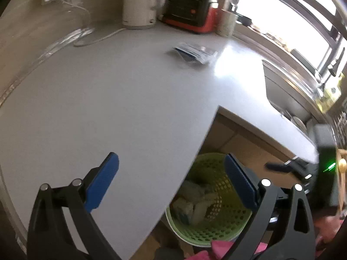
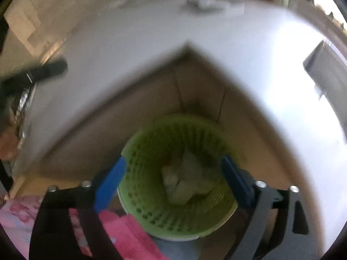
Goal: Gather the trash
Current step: 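Drop the nut shell and striped nut into the green basket, then grasp the white plastic packets with the right tool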
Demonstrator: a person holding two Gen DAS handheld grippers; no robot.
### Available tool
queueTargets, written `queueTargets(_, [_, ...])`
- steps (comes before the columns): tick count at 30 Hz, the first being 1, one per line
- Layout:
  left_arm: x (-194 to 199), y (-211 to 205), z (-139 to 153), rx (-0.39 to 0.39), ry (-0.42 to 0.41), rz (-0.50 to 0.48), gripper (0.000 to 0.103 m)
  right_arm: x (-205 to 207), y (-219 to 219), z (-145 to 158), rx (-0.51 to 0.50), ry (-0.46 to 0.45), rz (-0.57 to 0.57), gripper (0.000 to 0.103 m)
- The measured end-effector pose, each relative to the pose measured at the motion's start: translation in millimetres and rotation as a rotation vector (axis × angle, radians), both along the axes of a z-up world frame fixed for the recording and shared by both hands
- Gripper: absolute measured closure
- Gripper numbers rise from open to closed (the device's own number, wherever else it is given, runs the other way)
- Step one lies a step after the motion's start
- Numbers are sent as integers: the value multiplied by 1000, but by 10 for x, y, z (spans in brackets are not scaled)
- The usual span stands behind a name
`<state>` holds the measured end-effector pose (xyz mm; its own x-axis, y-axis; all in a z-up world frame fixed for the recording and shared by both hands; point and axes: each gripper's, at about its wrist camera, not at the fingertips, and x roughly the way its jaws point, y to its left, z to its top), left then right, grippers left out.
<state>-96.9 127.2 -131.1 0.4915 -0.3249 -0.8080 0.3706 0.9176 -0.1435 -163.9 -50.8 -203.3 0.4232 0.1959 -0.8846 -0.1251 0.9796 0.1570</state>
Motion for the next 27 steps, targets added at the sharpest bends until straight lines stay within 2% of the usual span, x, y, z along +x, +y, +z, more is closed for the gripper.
queueTargets(3, [91,6,10,-1,-8,25,10,232,-99,309,-6,-76,15,3])
queueTargets(6, [206,-49,22,-6,-10,49,10,651,-198,590,-42,-140,38,3])
queueTargets(11, [411,-257,80,15,-46,58,10,1446,-251,782,-70,-189,86,3])
queueTargets(16, [679,-498,128,40,-72,56,8,2138,-280,683,-81,-163,136,3])
queueTargets(20, [916,-680,131,39,-76,51,8,2651,-250,458,-117,-124,187,3])
queueTargets(27, [1270,-835,40,74,-58,65,8,3040,-212,172,-141,-82,232,3])
